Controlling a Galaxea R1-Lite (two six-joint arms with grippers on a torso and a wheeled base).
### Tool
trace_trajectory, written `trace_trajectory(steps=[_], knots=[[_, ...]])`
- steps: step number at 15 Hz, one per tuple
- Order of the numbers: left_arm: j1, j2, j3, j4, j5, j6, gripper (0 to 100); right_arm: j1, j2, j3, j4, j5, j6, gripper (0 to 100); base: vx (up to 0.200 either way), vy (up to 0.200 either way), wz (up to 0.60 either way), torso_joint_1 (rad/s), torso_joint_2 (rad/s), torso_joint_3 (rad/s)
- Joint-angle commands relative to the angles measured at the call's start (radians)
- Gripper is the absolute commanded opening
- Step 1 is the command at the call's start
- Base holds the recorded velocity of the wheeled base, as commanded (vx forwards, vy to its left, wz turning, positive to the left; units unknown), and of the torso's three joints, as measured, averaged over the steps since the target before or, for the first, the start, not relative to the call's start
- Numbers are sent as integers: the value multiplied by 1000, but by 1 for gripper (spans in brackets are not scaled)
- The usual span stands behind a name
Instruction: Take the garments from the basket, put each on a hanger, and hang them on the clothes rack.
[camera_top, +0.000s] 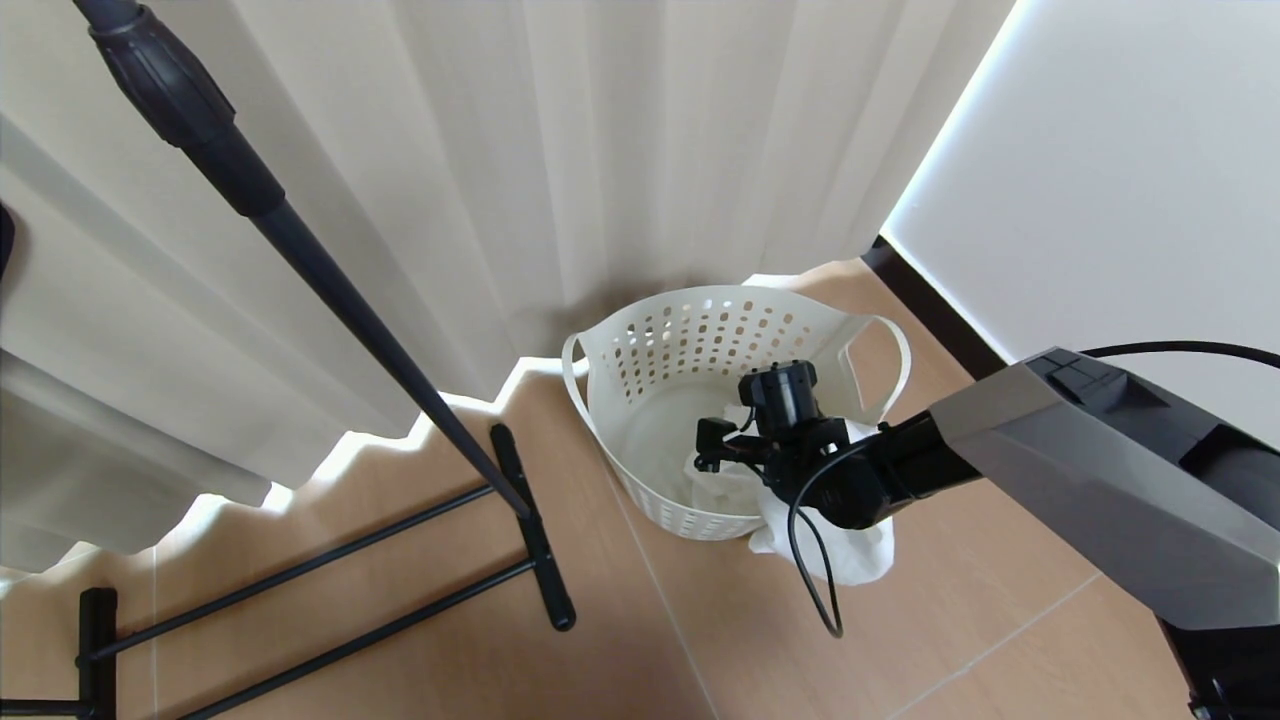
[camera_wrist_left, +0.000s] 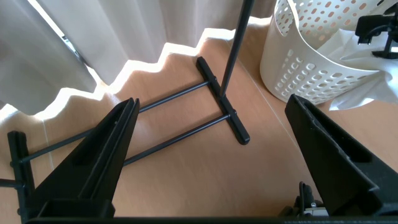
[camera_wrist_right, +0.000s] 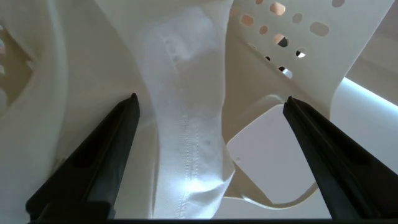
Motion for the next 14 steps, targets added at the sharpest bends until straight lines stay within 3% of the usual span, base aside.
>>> trace_trajectory(steps=[1,5,10,14], knots=[[0,0,0,0,0,0,100,-12,21,-18,-2,-11,-9,100,0,0,0,0,0,0],[0,0,0,0,0,0,100,-14,38,-21,-88,-29,-48,100,0,0,0,0,0,0],[0,0,0,0,0,0,100,-40,74,-5,-335,-72,-194,100,0,0,0,0,0,0],[0,0,0,0,0,0,100,-46,76,28,-428,-75,-233,100,0,0,0,0,0,0]])
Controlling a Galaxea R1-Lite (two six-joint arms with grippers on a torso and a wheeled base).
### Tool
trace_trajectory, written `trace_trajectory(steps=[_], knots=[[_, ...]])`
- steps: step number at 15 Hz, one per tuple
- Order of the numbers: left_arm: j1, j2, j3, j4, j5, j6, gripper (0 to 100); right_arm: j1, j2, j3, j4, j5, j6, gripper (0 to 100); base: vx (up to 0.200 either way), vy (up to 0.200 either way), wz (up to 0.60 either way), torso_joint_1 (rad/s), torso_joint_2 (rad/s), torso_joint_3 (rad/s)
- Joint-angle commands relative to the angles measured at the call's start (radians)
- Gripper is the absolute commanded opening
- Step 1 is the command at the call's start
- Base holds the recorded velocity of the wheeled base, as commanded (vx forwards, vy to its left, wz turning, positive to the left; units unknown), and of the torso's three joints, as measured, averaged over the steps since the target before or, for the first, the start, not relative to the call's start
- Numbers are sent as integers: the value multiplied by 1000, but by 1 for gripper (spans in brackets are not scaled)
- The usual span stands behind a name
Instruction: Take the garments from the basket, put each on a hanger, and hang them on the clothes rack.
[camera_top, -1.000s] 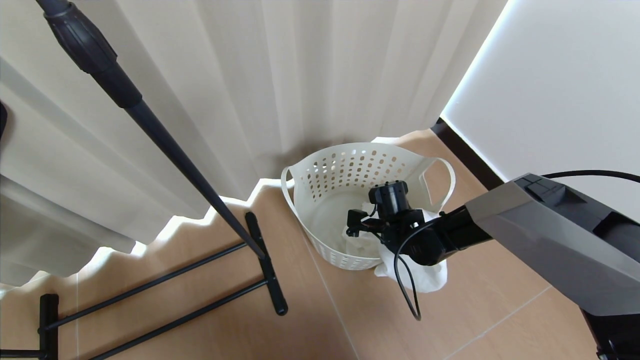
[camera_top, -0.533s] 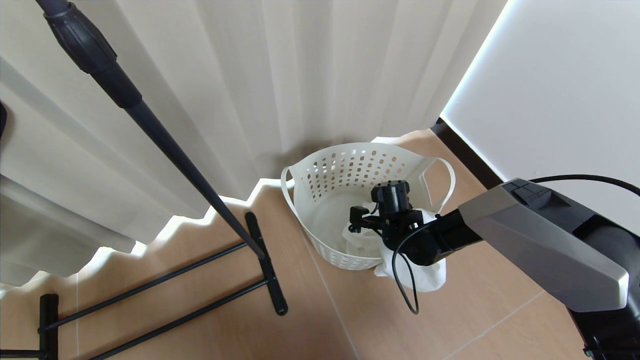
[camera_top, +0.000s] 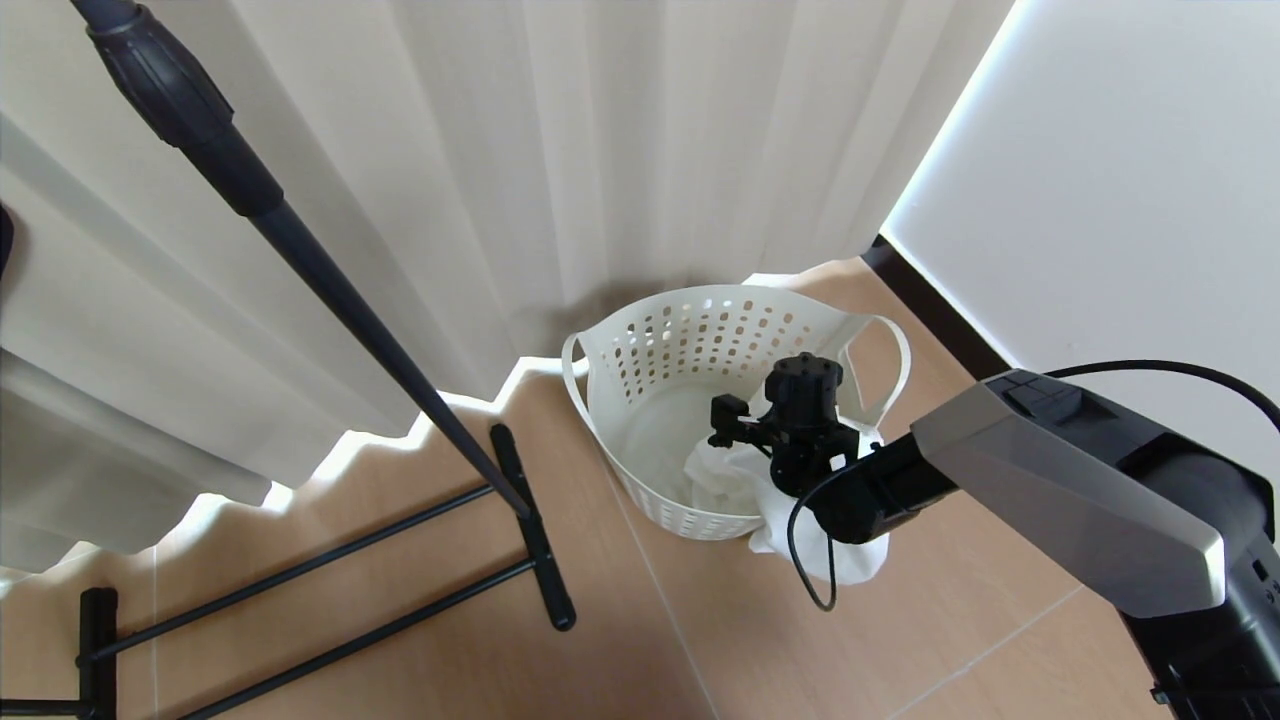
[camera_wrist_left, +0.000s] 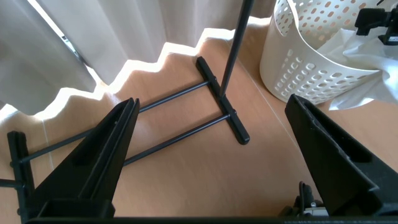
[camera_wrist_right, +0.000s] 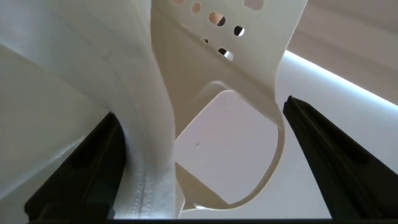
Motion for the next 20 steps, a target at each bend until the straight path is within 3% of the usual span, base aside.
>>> trace_trajectory(steps=[1,2,4,7,8,12,17,20], knots=[[0,0,0,0,0,0,100,-1,-1,25,-23,0,-1,100,0,0,0,0,0,0],[0,0,0,0,0,0,100,-1,-4,37,-43,2,-2,0,0,0,0,0,0,0],[0,0,0,0,0,0,100,-1,-8,52,-72,2,2,0,0,0,0,0,0,0],[0,0,0,0,0,0,100,-1,-84,173,-199,5,32,0,0,0,0,0,0,0],[0,0,0,0,0,0,100,-1,-163,282,-245,6,97,0,0,0,0,0,0,0],[0,0,0,0,0,-2,100,0,-449,563,-247,6,415,0,0,0,0,0,0,0],[0,0,0,0,0,0,100,22,-740,727,-244,11,688,0,0,0,0,0,0,0],[0,0,0,0,0,0,100,120,-904,816,-245,15,822,0,0,0,0,0,0,0]])
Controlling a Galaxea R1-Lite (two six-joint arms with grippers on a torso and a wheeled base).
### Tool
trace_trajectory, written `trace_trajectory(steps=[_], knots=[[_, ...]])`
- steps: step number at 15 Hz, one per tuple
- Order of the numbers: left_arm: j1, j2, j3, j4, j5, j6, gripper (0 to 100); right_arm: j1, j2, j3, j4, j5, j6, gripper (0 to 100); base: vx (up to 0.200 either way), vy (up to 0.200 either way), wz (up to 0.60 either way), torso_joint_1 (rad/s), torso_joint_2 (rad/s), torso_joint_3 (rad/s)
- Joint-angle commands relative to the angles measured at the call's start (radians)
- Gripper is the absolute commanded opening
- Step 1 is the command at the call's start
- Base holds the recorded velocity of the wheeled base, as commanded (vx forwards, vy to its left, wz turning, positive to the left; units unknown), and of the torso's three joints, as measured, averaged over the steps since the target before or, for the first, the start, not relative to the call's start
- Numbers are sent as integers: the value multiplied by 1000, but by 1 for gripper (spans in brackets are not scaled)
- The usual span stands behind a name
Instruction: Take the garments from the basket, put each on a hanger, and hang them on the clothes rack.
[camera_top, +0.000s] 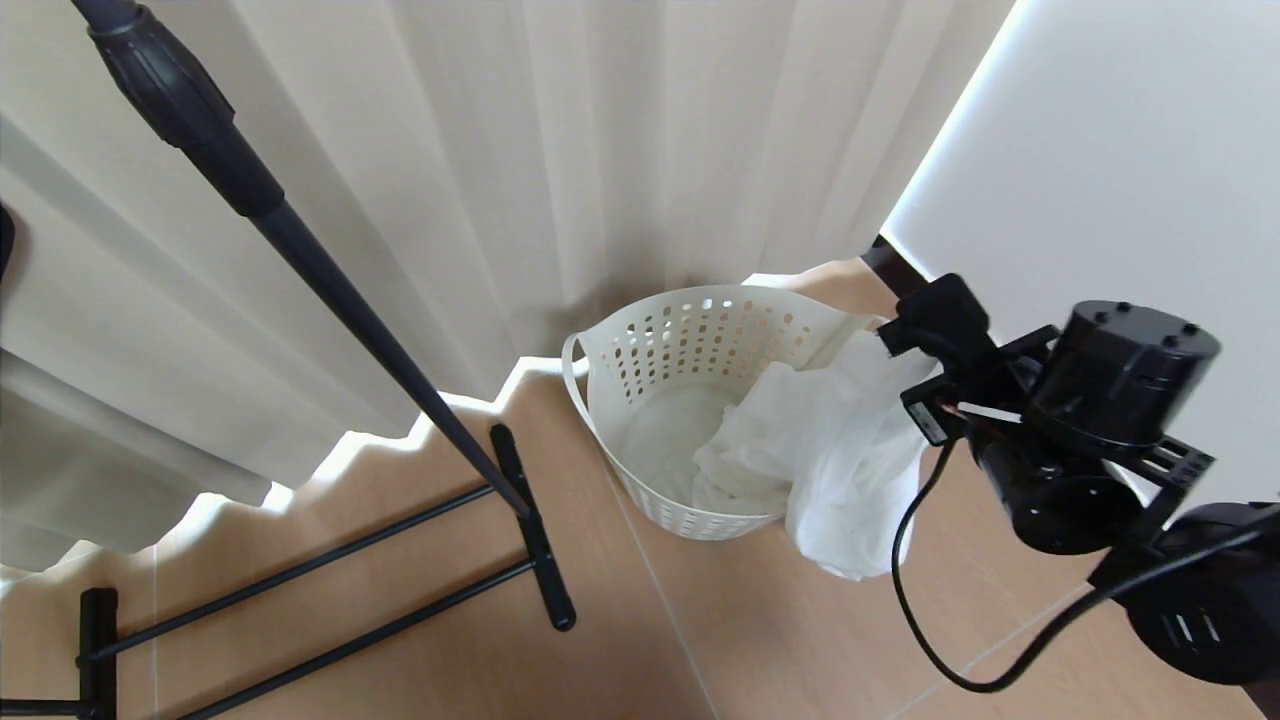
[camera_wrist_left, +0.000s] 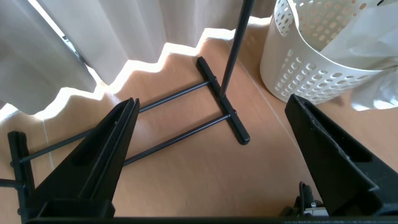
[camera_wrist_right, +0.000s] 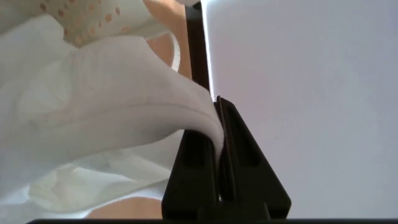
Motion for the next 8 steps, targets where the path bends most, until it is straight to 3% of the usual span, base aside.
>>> trace_trajectory(steps=[1,5,8], knots=[[0,0,0,0,0,0,100,126,-221,104,-3,2,82,0,0,0,0,0,0,0],[0,0,0,1,0,0,100,228,-333,199,-10,2,103,0,0,0,0,0,0,0],[0,0,0,1,0,2,100,230,-336,202,-10,5,107,0,0,0,0,0,2,55]])
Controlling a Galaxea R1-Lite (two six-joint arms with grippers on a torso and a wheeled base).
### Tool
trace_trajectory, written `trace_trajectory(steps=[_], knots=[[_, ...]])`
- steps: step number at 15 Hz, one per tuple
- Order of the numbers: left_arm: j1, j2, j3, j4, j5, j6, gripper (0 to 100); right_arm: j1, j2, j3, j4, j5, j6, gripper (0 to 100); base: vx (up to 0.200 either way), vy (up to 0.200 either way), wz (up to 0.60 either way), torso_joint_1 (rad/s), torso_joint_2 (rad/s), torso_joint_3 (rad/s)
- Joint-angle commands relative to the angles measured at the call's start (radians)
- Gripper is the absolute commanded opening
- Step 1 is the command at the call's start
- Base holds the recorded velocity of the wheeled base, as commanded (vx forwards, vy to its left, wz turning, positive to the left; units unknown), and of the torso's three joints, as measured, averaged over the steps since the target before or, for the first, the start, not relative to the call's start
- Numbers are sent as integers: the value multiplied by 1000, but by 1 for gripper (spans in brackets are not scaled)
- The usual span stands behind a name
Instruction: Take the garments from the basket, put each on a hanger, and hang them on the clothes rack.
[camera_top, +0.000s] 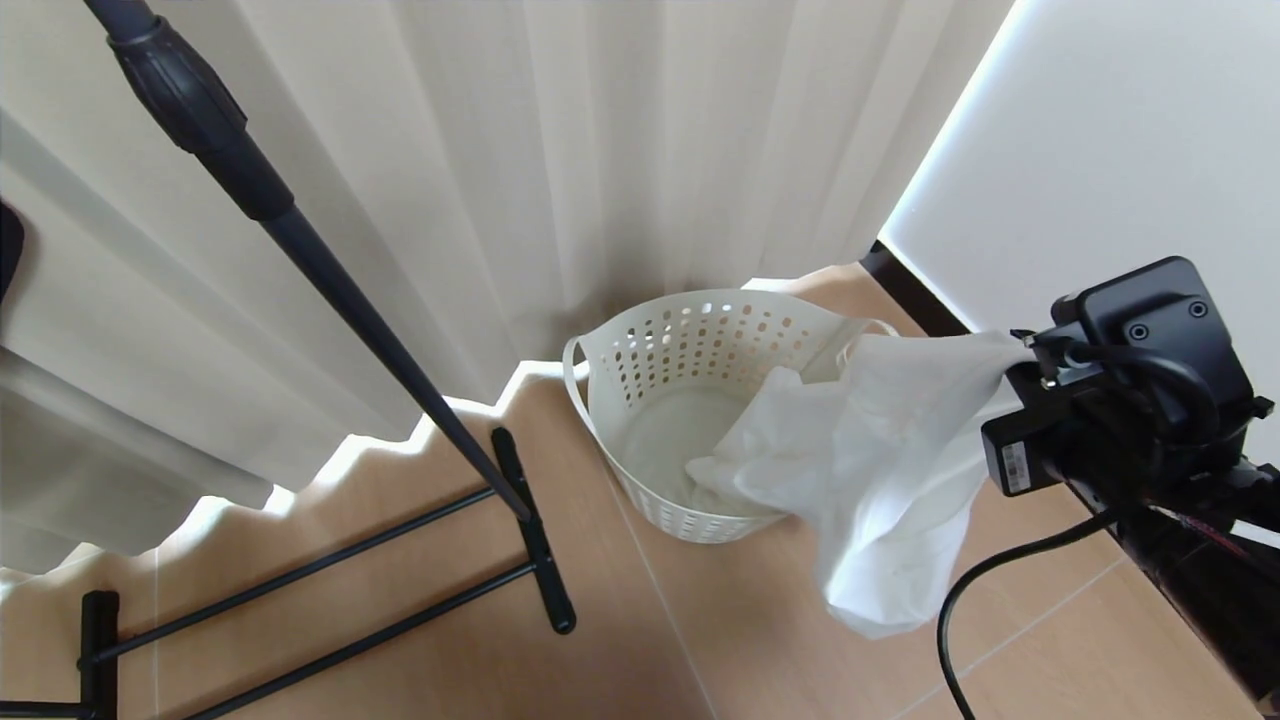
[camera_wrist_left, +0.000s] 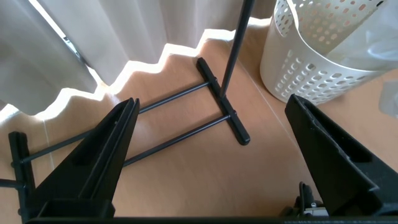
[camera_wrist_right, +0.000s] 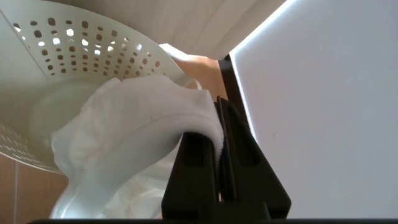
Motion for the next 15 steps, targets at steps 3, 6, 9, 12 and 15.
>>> trace_trajectory(steps=[3,6,9,12,15], knots=[[0,0,0,0,0,-1,100,4,-25,6,-2,13,2,0,0,0,0,1,1,164],[0,0,0,0,0,-1,100,-8,-43,6,2,42,0,0,0,0,0,4,2,196],[0,0,0,0,0,-1,100,-22,-39,6,7,47,0,0,0,0,0,10,-97,98],[0,0,0,0,0,-1,100,-23,-39,6,5,47,0,0,0,0,0,51,-377,-113],[0,0,0,0,0,-1,100,-37,-40,6,7,50,0,0,0,0,0,93,-448,-150]])
